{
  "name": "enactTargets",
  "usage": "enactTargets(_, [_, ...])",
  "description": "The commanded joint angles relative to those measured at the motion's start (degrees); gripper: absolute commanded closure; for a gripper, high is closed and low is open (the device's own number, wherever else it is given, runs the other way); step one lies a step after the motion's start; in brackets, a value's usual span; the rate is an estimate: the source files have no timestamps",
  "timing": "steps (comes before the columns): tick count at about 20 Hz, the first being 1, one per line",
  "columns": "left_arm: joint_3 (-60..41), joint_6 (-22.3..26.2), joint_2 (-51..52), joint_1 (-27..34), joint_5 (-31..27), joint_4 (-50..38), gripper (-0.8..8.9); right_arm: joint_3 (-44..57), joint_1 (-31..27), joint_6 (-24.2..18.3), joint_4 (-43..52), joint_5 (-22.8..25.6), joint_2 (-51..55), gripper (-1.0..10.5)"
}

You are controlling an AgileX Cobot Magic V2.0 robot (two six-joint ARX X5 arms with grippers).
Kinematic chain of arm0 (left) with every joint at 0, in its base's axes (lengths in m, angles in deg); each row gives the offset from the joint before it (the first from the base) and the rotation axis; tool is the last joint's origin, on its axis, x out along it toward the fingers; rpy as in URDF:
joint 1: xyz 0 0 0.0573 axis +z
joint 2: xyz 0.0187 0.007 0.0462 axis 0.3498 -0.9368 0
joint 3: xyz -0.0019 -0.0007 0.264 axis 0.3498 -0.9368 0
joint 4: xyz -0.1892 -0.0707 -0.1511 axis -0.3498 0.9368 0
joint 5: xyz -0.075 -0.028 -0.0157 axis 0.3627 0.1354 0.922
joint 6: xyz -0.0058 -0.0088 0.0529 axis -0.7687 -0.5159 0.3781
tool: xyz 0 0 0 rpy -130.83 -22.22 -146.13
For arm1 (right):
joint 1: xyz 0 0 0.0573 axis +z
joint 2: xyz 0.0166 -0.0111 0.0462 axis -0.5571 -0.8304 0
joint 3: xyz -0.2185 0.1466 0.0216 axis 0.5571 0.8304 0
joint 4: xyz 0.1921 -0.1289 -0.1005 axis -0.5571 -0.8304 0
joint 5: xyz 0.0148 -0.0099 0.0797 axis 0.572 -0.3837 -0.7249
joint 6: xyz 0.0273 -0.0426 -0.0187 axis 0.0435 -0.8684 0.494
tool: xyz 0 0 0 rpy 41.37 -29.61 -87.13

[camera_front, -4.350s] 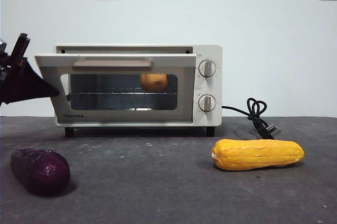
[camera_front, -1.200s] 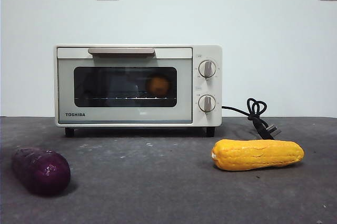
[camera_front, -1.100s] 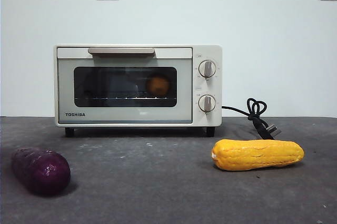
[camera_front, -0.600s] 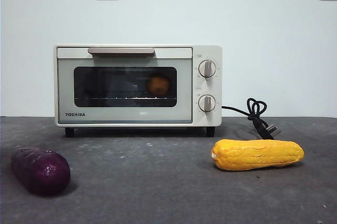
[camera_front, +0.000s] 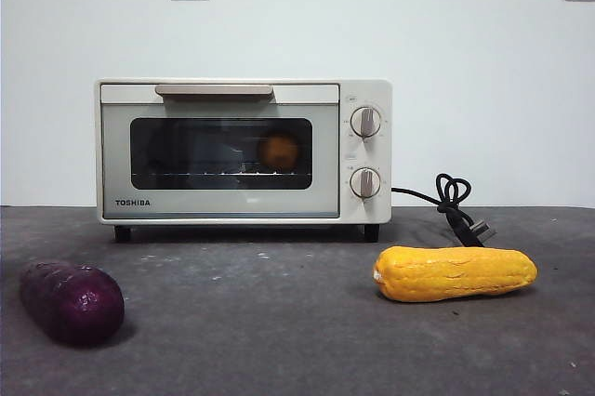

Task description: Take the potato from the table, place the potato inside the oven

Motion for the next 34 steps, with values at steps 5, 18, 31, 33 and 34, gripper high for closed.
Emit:
enactTargets(5, [-29.22,1.92,16.50,3.67,-5.51,-30.56,8.18,0.00,0.04,0.55,0.11,0.15,0.42,9.4])
enactTargets(18, [-58.47,1.40,36.09,3.72,-11.13,-31.21,8.18,0.00,0.04,0.55,0.11,0.17,0.81,9.4])
enactTargets(31, [-60.33,-4.61,36.09,3.72,-10.64,-23.54,8.18,0.00,0.04,0.55,0.11,0.17,0.92,9.4])
enactTargets(33, [-60.33,-4.61,36.09,3.72,-10.69,-23.54,8.18,0.00,0.04,0.55,0.11,0.17,0.92,9.4])
enactTargets(34, [-60.33,-4.61,36.09,3.72,-10.67,-23.54,8.18,0.00,0.04,0.55,0.11,0.17,0.92,9.4])
